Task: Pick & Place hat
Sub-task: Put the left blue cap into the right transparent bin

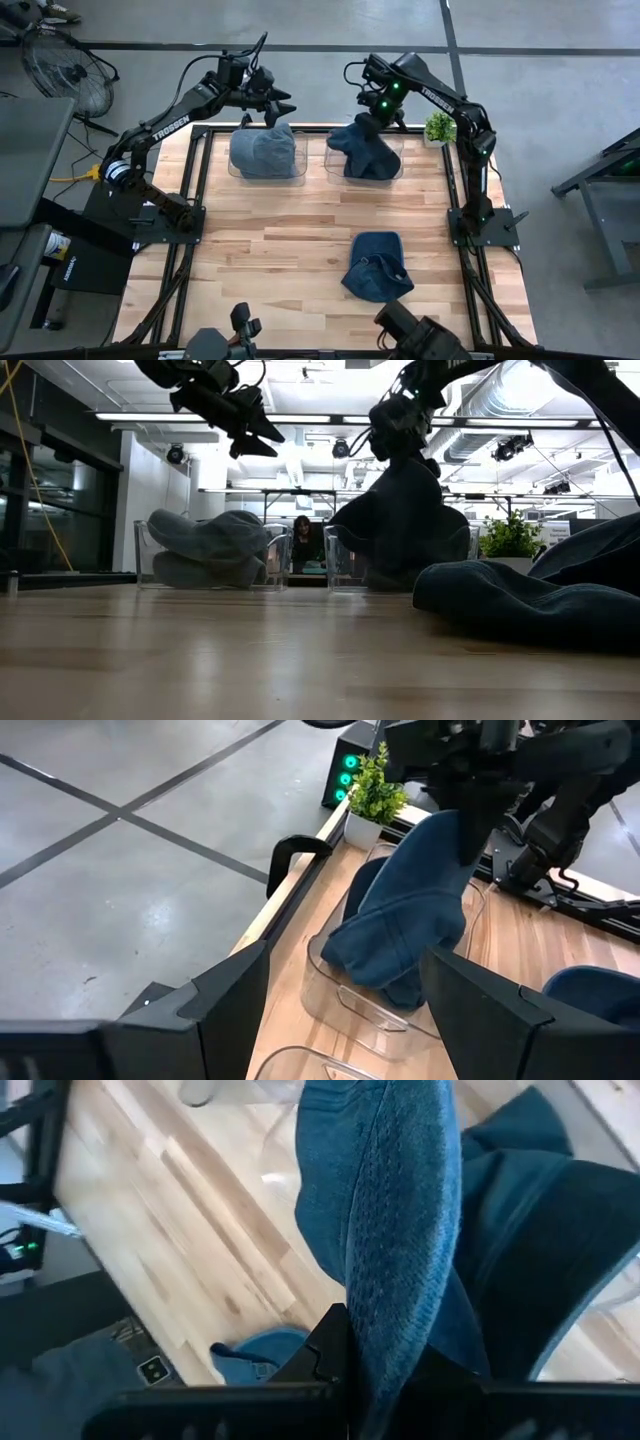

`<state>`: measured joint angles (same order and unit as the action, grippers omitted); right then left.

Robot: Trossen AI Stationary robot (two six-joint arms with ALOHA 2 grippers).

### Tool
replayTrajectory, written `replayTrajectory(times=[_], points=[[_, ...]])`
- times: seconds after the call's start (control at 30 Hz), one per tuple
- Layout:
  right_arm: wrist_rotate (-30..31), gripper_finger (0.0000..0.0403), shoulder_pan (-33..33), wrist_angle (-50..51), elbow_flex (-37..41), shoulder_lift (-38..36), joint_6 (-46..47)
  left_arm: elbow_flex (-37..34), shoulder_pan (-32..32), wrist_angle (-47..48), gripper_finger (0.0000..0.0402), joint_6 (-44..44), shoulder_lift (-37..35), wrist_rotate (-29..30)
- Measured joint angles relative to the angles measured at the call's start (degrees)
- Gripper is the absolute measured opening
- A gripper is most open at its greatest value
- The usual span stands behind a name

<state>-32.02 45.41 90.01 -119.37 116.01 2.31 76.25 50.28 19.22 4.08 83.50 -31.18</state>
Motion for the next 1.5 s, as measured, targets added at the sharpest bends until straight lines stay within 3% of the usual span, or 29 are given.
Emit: replayTrajectory(times=[0.33,0.67,0.9,1.07,1.2,1.33,1.5], points=[[-7.27,0.0005,-0.20,0.00,-1.89,-0.17,-1.07,0.00,0.00,0.22,0.0257,-1.98,0.00,-0.07],[-3.72,0.0006,-0.20,-0.01,-1.78,-0.24,3.67,0.00,0.00,0.70,0.0257,-3.23,0.00,-1.57],[-2.95,0.0011,-0.20,0.03,3.28,-0.28,5.17,0.00,0.00,0.70,0.0257,-3.21,0.00,-1.49],[0.36,0.0010,0.10,0.05,8.07,-0.28,5.65,0.00,0.00,0.74,0.0257,-3.19,0.00,-1.46],[6.39,0.0011,0.39,-0.04,9.57,-0.28,5.67,0.00,0.00,0.74,0.0257,-3.15,0.00,-1.45],[12.94,0.0031,0.84,0.11,9.55,-0.28,5.63,0.02,0.00,0.72,0.0257,-3.15,0.00,-1.42],[16.52,0.0065,1.27,0.05,9.55,-0.28,5.42,0.02,0.00,0.78,0.0257,-3.23,0.00,-1.37]])
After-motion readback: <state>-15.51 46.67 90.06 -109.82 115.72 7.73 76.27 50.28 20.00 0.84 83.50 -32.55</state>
